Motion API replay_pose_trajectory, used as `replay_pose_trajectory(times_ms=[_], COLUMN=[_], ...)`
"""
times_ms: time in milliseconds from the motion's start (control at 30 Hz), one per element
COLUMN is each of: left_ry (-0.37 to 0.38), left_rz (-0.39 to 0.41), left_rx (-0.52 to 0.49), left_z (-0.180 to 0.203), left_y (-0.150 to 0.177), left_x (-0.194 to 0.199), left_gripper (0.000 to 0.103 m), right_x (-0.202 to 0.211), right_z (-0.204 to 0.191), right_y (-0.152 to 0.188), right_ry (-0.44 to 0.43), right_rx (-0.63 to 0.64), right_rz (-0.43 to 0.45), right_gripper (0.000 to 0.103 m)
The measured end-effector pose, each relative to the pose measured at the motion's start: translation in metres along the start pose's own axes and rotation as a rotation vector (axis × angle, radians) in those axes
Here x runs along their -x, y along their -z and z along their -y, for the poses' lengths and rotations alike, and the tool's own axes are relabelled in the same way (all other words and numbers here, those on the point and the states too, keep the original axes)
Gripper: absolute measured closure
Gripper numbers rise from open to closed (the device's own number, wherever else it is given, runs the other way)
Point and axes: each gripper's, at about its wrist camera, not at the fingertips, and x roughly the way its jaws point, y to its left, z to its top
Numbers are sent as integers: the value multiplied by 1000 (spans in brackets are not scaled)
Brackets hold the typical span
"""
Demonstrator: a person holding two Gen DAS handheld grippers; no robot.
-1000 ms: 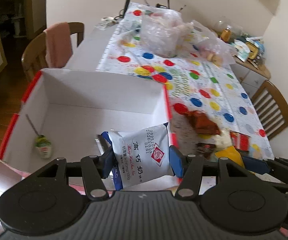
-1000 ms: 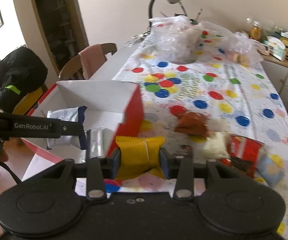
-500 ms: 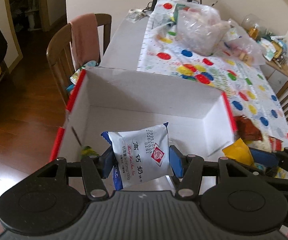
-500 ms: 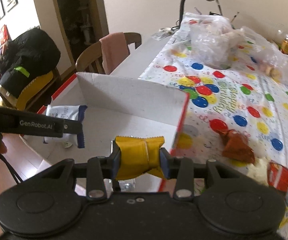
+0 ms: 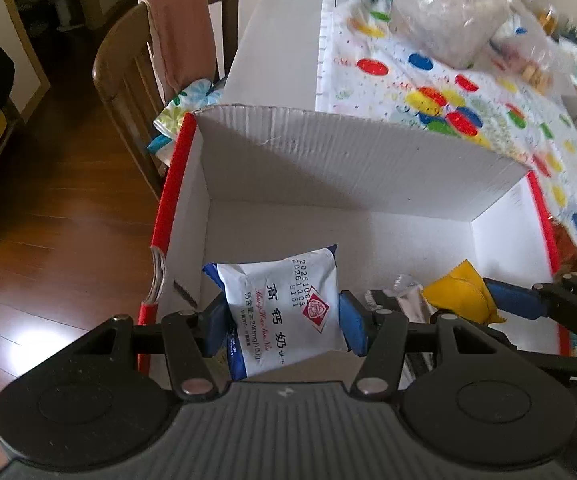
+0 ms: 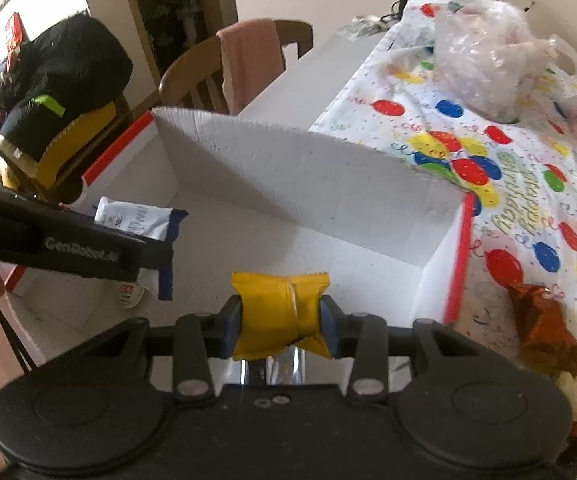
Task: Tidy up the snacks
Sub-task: 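Carry the yellow candy and white bag with both tools into the box, then open both tools to release the yellow candy and white bag in the box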
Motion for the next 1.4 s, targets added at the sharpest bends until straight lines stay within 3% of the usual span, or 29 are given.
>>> replay_pose_trajectory(times_ms=[267,533,767,1167,1400], left_ry=[-29,-32,-23,12,45], left_rz=[-50,-116,-121,-12,89], left_rx=[-78,-106,-104,-85,-86], left_z=[13,17,16,15,18], left_y=[-11,-18,-18,-3,11], left_x=[-16,-30,-30,3,35], left_gripper=[46,46,47,40,40], right_x=[-27,-33,-31,2,36], right_z=[-8,-11,-9,-4,4], right_y=[-6,-7,-7,1,8], right_ry=[-3,-6,-3,-40,-55], right_rx=[45,53,42,-6,-48], right_rz=[-82,-104,-107,-60,7], right_gripper=[64,67,62,55,44])
